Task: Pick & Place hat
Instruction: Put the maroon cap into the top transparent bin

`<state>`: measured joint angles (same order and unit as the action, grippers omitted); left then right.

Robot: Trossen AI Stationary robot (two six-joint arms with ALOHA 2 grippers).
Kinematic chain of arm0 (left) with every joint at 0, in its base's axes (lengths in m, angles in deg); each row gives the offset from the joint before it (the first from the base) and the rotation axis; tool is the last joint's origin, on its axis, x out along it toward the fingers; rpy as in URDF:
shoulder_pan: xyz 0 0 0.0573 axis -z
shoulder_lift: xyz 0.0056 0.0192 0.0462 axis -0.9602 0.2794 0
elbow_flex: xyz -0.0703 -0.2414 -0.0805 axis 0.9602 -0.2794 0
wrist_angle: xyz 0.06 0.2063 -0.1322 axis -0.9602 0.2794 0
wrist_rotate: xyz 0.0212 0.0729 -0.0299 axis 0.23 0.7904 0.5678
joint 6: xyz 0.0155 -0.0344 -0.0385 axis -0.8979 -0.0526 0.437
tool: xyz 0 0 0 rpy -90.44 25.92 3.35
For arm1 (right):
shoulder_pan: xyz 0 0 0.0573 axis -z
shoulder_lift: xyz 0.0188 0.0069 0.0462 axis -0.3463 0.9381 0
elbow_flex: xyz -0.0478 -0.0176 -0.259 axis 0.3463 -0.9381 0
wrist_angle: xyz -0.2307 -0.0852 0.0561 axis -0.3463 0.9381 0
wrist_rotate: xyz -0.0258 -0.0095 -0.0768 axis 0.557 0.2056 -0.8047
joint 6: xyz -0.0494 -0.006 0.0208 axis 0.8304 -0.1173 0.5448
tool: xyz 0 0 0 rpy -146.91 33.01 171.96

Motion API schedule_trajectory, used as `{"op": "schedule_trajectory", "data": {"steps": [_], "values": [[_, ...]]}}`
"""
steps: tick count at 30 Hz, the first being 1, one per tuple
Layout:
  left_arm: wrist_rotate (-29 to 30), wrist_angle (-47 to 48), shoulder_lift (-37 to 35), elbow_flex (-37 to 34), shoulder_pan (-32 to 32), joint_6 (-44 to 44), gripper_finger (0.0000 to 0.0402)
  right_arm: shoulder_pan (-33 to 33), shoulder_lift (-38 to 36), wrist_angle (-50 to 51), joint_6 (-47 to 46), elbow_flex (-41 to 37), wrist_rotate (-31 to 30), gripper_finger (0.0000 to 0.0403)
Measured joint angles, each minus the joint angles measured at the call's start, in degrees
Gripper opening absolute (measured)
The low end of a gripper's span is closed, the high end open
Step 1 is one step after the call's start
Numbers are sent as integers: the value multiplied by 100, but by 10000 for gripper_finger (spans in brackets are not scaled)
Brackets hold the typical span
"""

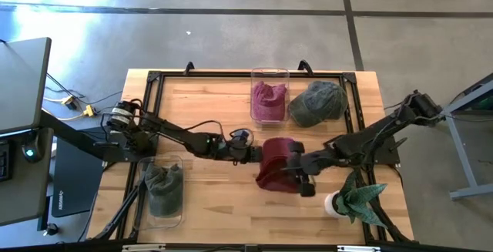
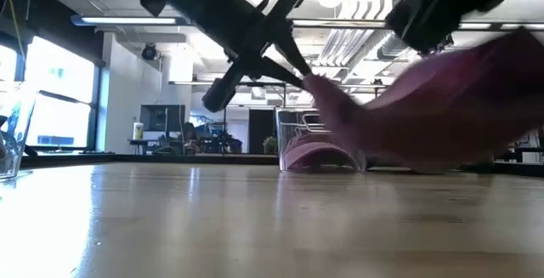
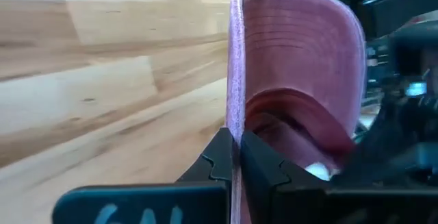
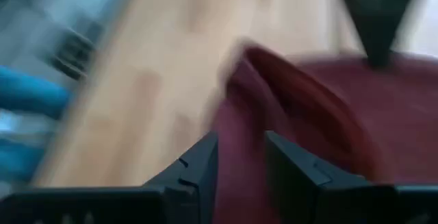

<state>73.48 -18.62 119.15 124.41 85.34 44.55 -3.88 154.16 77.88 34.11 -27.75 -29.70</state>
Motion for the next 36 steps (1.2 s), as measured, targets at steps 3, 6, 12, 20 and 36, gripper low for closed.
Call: {"op": "schedule_trajectory", "data": {"steps": [3,6,12,20,36], "values": [[-67,449,0,225,2,-12,3,90,303,531,380,332,-312,145],[-190,672,0,340,5,-33,3,129,605,622,900,370,-311,166],[-252,742,185,377,5,-6,3,125,1271,527,1716,367,-236,171],[-554,584,391,374,12,-148,3,44,1847,-471,2569,368,-620,157],[-986,510,645,380,7,-147,3,18,2584,-849,2581,368,-515,104]]}}
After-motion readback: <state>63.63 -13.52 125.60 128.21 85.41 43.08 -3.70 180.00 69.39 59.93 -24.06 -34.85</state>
